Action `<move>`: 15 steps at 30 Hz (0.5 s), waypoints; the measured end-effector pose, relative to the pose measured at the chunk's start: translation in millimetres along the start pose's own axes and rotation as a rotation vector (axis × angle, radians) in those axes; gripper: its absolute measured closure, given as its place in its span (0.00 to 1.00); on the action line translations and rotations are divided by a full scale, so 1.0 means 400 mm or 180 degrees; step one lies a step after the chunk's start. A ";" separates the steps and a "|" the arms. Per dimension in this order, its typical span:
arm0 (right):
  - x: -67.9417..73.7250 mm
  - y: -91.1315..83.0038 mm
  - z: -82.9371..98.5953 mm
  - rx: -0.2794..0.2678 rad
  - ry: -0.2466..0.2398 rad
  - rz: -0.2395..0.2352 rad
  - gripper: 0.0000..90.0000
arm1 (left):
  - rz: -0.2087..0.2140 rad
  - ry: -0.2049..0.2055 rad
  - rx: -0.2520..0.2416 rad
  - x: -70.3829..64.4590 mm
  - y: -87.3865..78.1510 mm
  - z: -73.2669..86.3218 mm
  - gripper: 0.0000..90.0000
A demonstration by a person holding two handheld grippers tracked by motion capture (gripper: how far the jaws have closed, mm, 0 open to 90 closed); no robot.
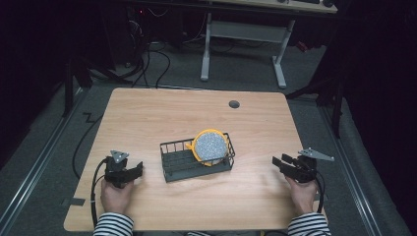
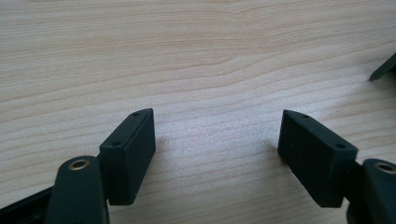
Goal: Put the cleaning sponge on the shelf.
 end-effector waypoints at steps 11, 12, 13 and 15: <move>0.001 0.027 0.027 0.0109 -0.0118 0.0093 0.51 | -0.0002 0.0001 0.0000 0.000 0.000 0.000 0.31; 0.001 0.029 0.028 0.0111 -0.0134 0.0108 0.51 | -0.0002 0.0001 0.0000 0.000 0.000 0.000 0.31; 0.001 0.031 0.030 0.0123 -0.0146 0.0116 0.51 | -0.0002 0.0001 0.0000 0.000 0.000 0.000 0.31; 0.001 0.037 0.034 0.0146 -0.0180 0.0140 0.51 | -0.0002 0.0001 0.0000 0.000 0.000 0.000 0.31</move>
Point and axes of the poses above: each handheld gripper's, and its own axes: y roughly forward along the jaws, z roughly out of its underside, x roughly to its left, the point moved 7 cm from there along y, roughly forward along the jaws, and after that the axes turned 9 degrees about -x, right-handed, at the moved point
